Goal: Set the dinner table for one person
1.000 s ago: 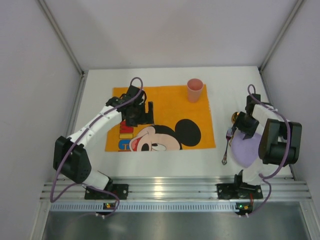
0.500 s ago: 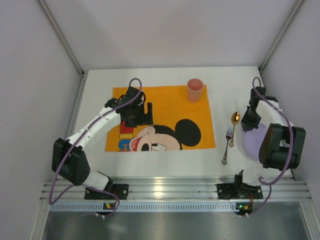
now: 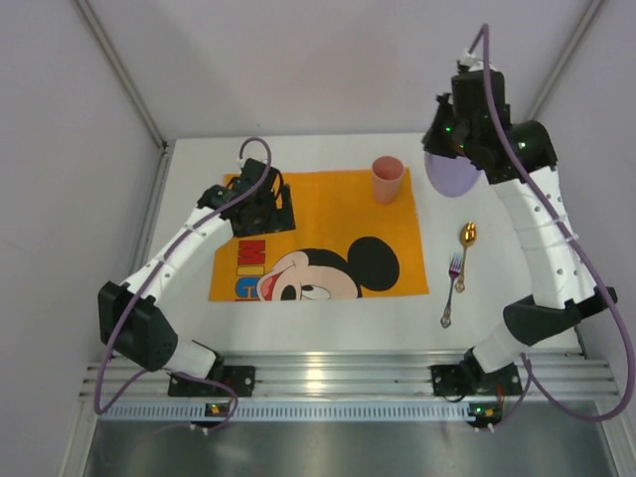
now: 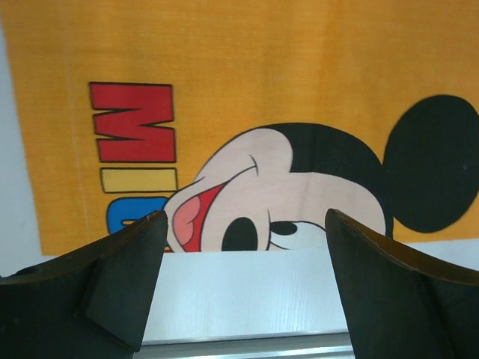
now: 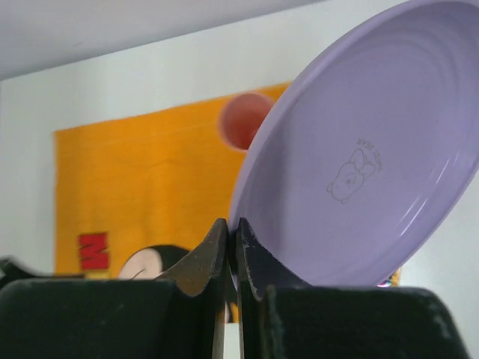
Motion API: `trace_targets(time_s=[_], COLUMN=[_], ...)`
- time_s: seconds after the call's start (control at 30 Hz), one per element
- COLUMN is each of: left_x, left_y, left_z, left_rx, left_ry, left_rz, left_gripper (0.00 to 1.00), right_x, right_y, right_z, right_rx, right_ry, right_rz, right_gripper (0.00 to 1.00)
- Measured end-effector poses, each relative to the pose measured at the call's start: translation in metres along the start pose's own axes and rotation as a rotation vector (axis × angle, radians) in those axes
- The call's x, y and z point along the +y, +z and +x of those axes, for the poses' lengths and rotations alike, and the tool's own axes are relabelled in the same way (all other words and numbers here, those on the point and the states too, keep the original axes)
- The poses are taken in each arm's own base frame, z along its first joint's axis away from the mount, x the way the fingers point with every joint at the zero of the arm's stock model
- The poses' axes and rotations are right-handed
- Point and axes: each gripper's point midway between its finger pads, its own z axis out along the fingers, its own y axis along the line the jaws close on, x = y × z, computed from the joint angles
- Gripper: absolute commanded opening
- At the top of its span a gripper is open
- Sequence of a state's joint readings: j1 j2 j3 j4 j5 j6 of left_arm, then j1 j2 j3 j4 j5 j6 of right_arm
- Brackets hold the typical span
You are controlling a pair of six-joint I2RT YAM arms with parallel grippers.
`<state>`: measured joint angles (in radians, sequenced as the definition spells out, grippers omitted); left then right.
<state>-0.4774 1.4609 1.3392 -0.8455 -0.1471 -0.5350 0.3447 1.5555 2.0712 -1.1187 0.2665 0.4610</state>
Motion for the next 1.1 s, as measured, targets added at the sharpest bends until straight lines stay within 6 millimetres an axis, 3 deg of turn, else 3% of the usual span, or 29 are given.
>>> trace_targets(time_s=[0.07,0.17,0.27,0.3,0.4,0.47,0.57,0.87,1.03,1.1], left_x=[0.016,0.043,0.068,0.075,0.089,0.098,0.110,0.126,0.126,0.126], left_y=[-0.006,-0.021,-0.044,-0.054,-0.079,-0.094,-0.111,-0.131,-0.136,-0.136], left_z=[-0.005,-0.014,-0.017,-0.017,-0.014,-0.008,0.005,0.036,0.044,0.046], left_rx=[-0.025,-0.082,-0.150,-0.176,-0.243,-0.285,-0.312,-0.304,-0.285,-0.275], left_ry=[-0.033,-0.096,-0.158,-0.178,-0.221,-0.247,-0.278,-0.329,-0.331,-0.327], left_rz=[-0.058,-0.136,-0.200,-0.216,-0.242,-0.250,-0.260,-0.263,-0.252,-0.251], left_gripper=[0.92,0.92,0.91,0.91,0.91,0.91,0.91,0.91,0.91,0.91], right_x=[0.062,0.134,0.188,0.206,0.238,0.249,0.253,0.247,0.241,0.240], right_y=[-0.020,-0.026,-0.006,0.006,0.036,0.051,0.062,0.093,0.127,0.141], right_z=[0.000,0.029,0.073,0.097,0.158,0.204,0.245,0.277,0.329,0.348], right_rx=[-0.024,0.027,0.121,0.168,0.279,0.364,0.443,0.485,0.567,0.590], right_ry=[-0.045,-0.124,-0.202,-0.238,-0.323,-0.383,-0.437,-0.468,-0.500,-0.510], right_rz=[-0.149,-0.294,-0.364,-0.376,-0.379,-0.369,-0.355,-0.296,-0.267,-0.255], right_gripper=[0.00,0.00,0.00,0.00,0.00,0.00,0.00,0.00,0.00,0.09])
